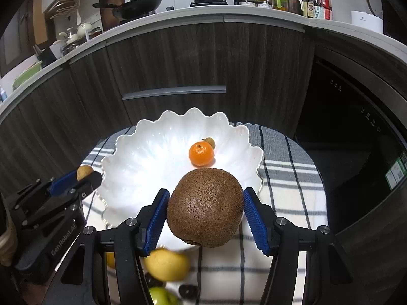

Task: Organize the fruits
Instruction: 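Carry both fruits over the white bowl and open both tools to drop them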

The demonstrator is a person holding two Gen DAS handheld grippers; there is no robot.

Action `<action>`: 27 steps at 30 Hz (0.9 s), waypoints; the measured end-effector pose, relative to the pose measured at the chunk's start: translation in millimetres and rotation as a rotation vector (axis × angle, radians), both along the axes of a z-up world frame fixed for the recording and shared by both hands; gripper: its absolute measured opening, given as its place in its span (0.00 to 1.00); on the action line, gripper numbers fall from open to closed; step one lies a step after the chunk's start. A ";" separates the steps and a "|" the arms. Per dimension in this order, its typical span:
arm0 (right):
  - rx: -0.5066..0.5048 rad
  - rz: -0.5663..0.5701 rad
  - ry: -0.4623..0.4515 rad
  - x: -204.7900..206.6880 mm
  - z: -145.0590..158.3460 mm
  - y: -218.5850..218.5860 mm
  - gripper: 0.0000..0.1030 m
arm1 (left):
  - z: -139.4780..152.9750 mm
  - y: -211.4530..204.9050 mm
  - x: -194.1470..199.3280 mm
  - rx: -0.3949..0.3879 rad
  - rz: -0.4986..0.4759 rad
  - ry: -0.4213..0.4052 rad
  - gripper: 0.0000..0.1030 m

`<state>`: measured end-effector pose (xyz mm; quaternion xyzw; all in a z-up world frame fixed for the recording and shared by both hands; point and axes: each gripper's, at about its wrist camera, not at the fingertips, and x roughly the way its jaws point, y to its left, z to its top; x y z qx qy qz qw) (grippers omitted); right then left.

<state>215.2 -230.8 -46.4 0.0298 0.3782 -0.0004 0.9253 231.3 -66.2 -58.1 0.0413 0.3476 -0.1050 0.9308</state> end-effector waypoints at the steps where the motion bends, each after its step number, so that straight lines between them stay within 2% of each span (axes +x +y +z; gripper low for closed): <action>1: 0.001 0.000 0.002 3.8 -1.4 -0.7 0.58 | -1.4 -1.2 5.5 0.002 0.000 -0.001 0.26; 14: -0.004 -0.009 0.033 52.5 -25.9 -8.0 0.58 | -23.8 -11.6 55.3 0.010 0.010 0.017 0.26; 22: -0.021 -0.013 0.043 75.0 -34.3 -3.5 0.58 | -37.5 -9.1 76.5 -0.002 0.046 0.057 0.27; 24: -0.024 -0.019 0.049 78.7 -37.0 -2.6 0.58 | -38.2 -7.0 77.9 -0.007 0.056 0.058 0.29; 27: -0.022 -0.029 0.062 82.8 -39.9 -3.3 0.58 | -40.5 -6.4 79.1 0.000 0.063 0.058 0.39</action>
